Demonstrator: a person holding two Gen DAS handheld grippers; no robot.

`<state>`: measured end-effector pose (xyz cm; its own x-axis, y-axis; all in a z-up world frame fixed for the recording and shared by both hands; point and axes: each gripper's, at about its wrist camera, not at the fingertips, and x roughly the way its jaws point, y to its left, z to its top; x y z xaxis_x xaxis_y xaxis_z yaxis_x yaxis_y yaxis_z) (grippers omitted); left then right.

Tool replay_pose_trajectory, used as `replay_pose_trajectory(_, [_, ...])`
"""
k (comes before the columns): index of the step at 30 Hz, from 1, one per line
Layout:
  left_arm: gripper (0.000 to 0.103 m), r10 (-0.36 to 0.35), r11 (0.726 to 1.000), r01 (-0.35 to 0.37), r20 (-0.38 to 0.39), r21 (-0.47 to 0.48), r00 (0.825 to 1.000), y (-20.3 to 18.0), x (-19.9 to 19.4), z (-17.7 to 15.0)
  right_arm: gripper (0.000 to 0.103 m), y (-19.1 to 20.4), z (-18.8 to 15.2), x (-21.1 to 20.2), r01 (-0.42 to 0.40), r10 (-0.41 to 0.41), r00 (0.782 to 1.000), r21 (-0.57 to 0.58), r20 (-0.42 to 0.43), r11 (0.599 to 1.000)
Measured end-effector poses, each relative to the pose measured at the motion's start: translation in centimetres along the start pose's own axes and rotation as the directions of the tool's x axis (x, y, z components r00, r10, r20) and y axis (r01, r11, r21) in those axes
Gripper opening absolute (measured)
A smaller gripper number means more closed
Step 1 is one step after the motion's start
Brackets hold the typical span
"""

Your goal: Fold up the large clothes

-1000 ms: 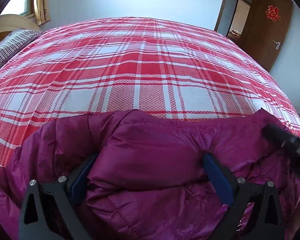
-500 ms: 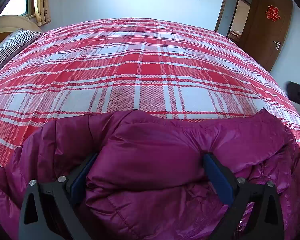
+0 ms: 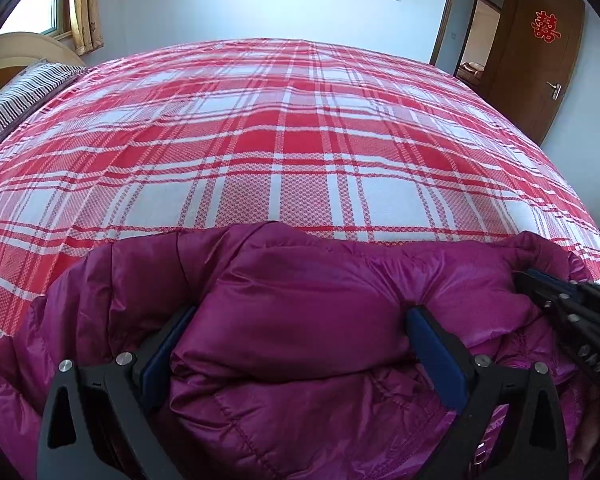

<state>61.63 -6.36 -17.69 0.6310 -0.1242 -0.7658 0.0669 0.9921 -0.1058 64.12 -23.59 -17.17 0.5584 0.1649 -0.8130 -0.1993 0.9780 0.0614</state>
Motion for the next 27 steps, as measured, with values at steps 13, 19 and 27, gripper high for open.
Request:
replay_pose_trajectory(13, [0.102,0.106,0.994,-0.106,-0.014,-0.01,0.994,0.2,0.6,0.5,0.012,-0.7,-0.6,-0.1,-0.046,0.042,0.994,0.042,0.097,0.998])
replay_pose_trajectory(19, [0.102,0.114,0.993,-0.114,-0.015,-0.004,0.993,0.0,0.7,0.4,0.012,-0.5,-0.7,0.2,-0.035,0.031,0.995,0.035,0.093,0.999])
replay_pose_trajectory(27, [0.102,0.129,0.992,-0.129,-0.024,0.008,0.991,0.0,1.0,0.4,0.012,0.0,-0.8,0.3,0.003,-0.004,0.996,0.012,0.093,1.0])
